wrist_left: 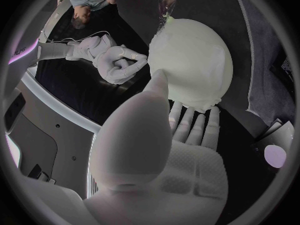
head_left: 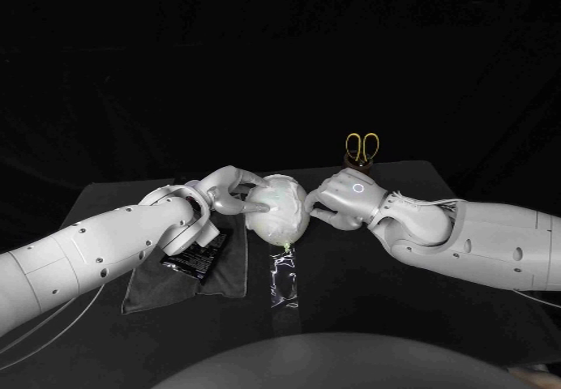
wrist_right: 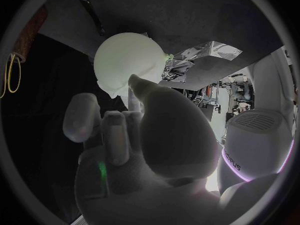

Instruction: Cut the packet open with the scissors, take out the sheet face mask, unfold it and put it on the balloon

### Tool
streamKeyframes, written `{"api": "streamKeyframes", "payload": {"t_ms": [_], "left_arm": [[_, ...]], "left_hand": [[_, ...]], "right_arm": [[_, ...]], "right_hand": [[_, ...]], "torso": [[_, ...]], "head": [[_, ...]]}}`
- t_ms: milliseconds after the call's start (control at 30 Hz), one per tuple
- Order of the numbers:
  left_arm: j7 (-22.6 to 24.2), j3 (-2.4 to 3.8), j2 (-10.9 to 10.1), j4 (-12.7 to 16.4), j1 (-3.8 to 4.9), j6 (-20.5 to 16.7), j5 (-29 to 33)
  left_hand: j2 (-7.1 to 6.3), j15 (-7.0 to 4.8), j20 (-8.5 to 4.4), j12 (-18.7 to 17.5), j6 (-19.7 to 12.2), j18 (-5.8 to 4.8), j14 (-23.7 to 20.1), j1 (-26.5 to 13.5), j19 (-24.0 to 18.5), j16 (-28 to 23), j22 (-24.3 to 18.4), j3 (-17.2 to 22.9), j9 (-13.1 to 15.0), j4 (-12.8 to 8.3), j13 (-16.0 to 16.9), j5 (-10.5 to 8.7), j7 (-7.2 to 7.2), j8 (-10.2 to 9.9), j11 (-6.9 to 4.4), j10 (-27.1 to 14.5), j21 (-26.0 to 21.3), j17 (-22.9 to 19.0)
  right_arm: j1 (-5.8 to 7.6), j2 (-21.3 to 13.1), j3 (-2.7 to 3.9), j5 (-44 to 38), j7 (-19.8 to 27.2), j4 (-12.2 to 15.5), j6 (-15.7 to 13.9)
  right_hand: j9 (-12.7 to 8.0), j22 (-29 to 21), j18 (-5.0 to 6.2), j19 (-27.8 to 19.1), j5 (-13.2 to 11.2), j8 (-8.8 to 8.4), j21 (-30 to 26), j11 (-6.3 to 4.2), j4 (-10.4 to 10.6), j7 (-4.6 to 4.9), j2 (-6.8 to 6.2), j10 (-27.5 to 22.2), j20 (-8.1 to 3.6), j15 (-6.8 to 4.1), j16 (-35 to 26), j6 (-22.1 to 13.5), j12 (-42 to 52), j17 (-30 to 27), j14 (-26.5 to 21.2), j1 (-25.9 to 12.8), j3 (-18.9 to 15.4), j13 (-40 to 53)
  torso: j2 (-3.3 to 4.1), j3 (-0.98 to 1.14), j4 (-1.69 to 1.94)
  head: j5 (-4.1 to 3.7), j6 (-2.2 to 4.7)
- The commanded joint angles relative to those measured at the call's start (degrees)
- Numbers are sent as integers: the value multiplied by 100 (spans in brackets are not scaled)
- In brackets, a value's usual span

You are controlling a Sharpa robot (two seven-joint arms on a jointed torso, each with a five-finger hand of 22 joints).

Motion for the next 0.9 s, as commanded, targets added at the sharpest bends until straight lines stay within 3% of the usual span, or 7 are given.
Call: {"api": "streamKeyframes", "payload": {"t_ms": [33, 233, 400, 467, 600, 900], "left_arm": [[-13, -6, 17, 2, -5, 96, 16], [-15, -18, 26, -3, -5, 101, 16], [-15, -25, 28, -1, -5, 103, 16], [-15, -26, 27, 1, -5, 106, 16], [-15, -28, 26, 3, -5, 106, 16], [-9, -28, 31, 6, -5, 118, 24]], "left_hand": [[53, -20, -9, -16, 26, -83, 6, -4, -39, -20, -7, 26, 7, -9, -7, 11, 177, 9, -7, -33, 5, 3], [53, -20, -9, -16, 26, -83, 6, -4, -39, -20, -7, 26, 7, -9, -7, 11, 177, 9, -7, -33, 5, 3], [53, -20, -9, -16, 26, -83, 6, -4, -39, -20, -7, 26, 7, -9, -7, 11, 177, 9, -7, -33, 5, 3], [53, -20, -9, -16, 26, -83, 6, -4, -39, -20, -7, 26, 7, -9, -7, 11, 177, 9, -7, -33, 5, 3], [53, -20, -9, -16, 26, -83, 6, -4, -39, -20, -7, 26, 7, -9, -7, 11, 177, 9, -7, -33, 5, 3], [53, -20, -9, -16, 26, -83, 6, -4, -39, -20, -7, 26, 7, -9, -7, 11, 177, 9, -7, -33, 5, 3]], "right_arm": [[1, -19, 1, -65, -75, -26, 167], [1, -14, 1, -64, -127, -190, 250], [2, -9, 1, 75, 15, -132, -173], [2, -10, 1, 209, 166, -74, -425], [1, 9, 1, 393, 385, 29, -681], [0, 171, 0, 493, 444, -9, -530]], "right_hand": [[116, 894, -55, 15, 0, 15, -15, -40, 37, -16, 46, 533, -17, -45, 20, 32, 21, 1505, 587, -32, 4, 1452], [125, 886, -50, 2, 0, 22, -48, -42, 45, -17, 48, 524, -18, -47, 20, 26, 11, 1505, 587, -31, 6, 1443], [155, 888, -52, 7, 0, 5, -36, -58, 75, -12, 40, 510, -29, -60, 20, -94, -7, 1505, 587, 1, 31, 1429], [169, 891, -55, 17, -1, -48, -21, -52, 27, 0, -92, 465, -38, -66, 20, -258, -63, 1505, 587, 69, -1, 1381], [102, 884, -57, 11, 0, -282, -52, 26, -27, 129, -230, 454, -25, -22, 20, -581, -77, 1505, 587, 172, -52, 1370], [9, 835, -26, -74, 0, -511, -258, 83, -25, 188, -426, 380, 20, 35, 20, -769, -167, 1505, 587, 219, -110, 1296]], "torso": [[2, 4, 10], [5, -4, 10], [11, -2, 8], [9, 0, 11], [8, -4, 4], [8, -1, 9]], "head": [[-19, 0], [-17, 0], [3, 0], [8, 0], [8, 0], [-1, 0]]}}
